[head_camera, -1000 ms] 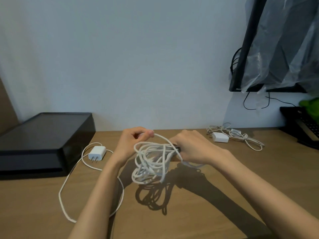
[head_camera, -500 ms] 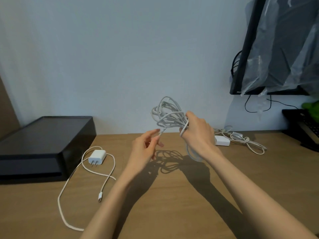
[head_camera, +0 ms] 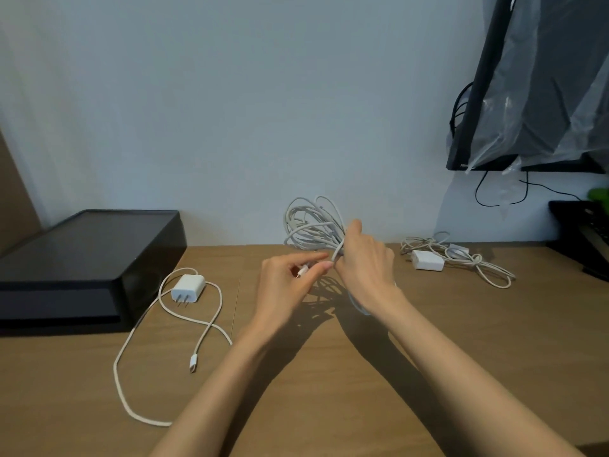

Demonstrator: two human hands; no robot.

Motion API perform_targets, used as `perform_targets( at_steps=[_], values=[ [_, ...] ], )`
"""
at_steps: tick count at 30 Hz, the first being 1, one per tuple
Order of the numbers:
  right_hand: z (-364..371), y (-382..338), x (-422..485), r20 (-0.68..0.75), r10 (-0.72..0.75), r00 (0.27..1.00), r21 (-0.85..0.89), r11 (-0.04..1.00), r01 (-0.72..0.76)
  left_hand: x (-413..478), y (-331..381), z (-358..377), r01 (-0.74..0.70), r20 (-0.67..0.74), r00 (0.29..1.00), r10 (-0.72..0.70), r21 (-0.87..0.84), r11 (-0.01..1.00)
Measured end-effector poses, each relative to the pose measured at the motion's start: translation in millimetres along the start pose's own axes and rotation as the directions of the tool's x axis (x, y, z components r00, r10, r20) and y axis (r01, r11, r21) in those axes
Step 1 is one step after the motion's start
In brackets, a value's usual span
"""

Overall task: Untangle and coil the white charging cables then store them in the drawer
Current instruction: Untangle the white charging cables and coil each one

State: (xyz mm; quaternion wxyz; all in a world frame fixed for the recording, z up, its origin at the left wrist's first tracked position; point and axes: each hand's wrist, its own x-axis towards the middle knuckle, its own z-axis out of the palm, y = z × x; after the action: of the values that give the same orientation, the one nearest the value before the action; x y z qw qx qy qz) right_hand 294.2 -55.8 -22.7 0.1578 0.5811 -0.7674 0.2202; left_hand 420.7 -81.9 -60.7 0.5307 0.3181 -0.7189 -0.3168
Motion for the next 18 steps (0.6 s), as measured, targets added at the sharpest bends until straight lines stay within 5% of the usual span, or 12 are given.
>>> perform_targets(
  at_steps=[10, 18],
  values=[
    [7, -2, -2, 0.039, -0.057, 0.998, 0.118, 0.992, 0.052, 4, -2, -7, -0.053, -0.022, 0.998, 0.056, 0.119, 0.991],
    [-3, 3, 7, 0.292, 0.026, 0.956, 0.354, 0.926, -0.133, 10, -12, -12, 0.068, 0.04, 0.997, -0.071, 0.081, 0.994]
  ],
)
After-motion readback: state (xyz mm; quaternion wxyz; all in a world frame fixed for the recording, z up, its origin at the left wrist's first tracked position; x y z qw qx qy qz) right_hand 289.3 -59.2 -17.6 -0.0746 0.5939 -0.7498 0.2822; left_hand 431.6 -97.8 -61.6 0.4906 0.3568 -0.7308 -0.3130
